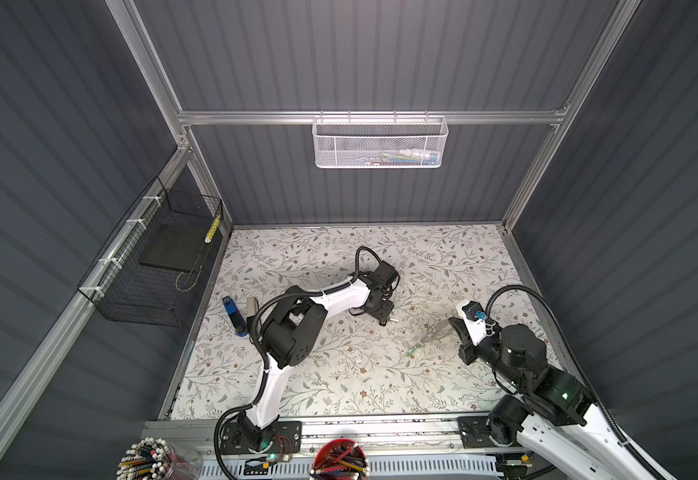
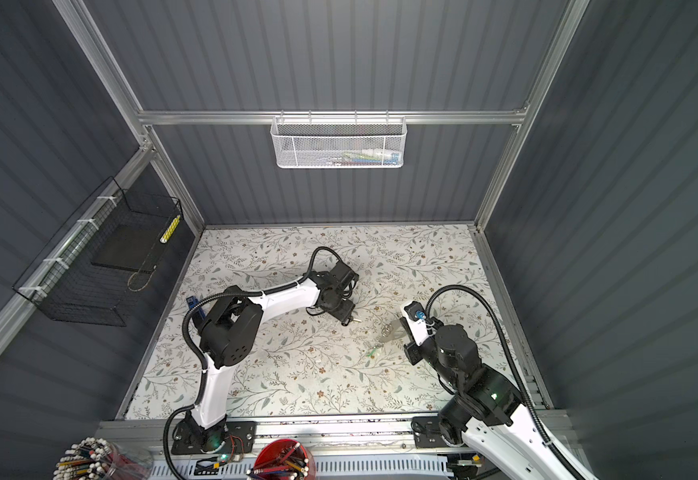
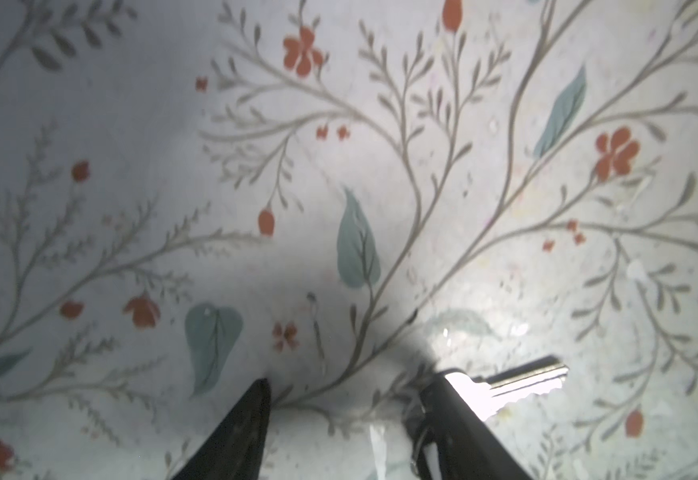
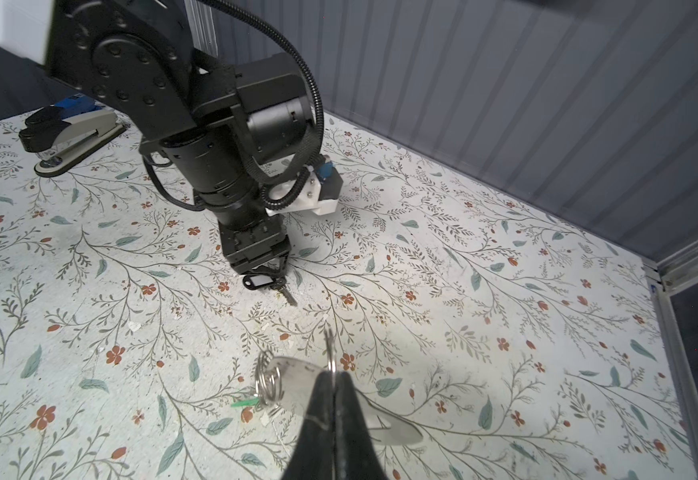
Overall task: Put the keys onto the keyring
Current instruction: 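Release the plate with the left gripper and reach toward the black-tag key, then grasp the black-tag key by its ring with the left gripper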
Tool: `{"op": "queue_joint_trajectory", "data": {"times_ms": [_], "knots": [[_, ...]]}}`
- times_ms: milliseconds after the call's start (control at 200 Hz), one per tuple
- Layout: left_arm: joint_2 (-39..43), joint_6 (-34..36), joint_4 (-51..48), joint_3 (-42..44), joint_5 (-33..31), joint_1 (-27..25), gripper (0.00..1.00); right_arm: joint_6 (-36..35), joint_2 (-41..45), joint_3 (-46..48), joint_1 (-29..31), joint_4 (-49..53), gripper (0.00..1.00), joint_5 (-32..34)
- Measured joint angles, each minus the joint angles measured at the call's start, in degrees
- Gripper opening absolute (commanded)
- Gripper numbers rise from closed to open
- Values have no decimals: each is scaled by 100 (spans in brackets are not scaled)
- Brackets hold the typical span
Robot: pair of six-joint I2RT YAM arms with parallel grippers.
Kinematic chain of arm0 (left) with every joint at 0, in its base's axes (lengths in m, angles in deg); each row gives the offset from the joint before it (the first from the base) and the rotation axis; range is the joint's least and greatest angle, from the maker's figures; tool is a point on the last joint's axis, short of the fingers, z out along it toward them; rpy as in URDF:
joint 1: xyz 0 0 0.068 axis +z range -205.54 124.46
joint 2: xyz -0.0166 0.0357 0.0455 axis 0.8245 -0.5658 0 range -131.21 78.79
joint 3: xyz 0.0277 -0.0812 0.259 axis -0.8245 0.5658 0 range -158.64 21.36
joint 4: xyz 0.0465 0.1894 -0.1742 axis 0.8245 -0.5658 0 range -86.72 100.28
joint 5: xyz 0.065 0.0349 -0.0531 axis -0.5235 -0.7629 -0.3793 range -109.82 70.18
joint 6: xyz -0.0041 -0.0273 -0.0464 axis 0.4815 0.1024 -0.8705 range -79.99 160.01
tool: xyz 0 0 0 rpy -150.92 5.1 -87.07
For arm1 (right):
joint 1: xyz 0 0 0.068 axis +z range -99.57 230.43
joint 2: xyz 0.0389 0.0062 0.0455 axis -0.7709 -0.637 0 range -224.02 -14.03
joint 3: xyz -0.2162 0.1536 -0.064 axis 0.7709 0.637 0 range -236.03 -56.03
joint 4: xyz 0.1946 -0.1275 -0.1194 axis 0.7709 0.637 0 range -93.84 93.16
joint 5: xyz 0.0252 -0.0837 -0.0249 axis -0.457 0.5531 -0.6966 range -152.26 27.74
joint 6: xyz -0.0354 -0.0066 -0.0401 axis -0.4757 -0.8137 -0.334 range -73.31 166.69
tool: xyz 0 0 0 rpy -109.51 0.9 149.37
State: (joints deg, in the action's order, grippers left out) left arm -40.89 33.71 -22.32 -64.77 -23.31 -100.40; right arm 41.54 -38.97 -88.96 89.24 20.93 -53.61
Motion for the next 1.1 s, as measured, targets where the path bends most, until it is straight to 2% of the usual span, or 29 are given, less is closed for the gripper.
{"op": "queue_joint_trajectory", "data": {"times_ms": [170, 270, 465, 535, 625, 795, 910, 1101], "knots": [[466, -39, -131, 457, 26, 0, 70, -2, -94, 0, -9, -39, 0, -109], [745, 63, -98, 468, 24, 0, 69, -7, -94, 0, -13, -68, 0, -142], [1047, 841, -74, 444, 4, 0, 57, -22, -94, 0, -13, -79, 0, -236], [1038, 1211, -129, 444, 31, 0, 49, -22, -94, 0, -13, -79, 0, -278], [1038, 1593, -203, 446, 114, 2, 43, -22, -94, 0, -13, -79, 0, -330], [863, 1880, -236, 446, 629, 133, 36, -24, -129, 0, -13, -81, 0, -420], [623, 1880, -236, 446, 1134, 304, 36, -28, -179, 0, -13, -81, 0, -452], [490, 1878, -238, 446, 1537, 437, 35, -31, -238, 0, -13, -83, 0, -487]]}}
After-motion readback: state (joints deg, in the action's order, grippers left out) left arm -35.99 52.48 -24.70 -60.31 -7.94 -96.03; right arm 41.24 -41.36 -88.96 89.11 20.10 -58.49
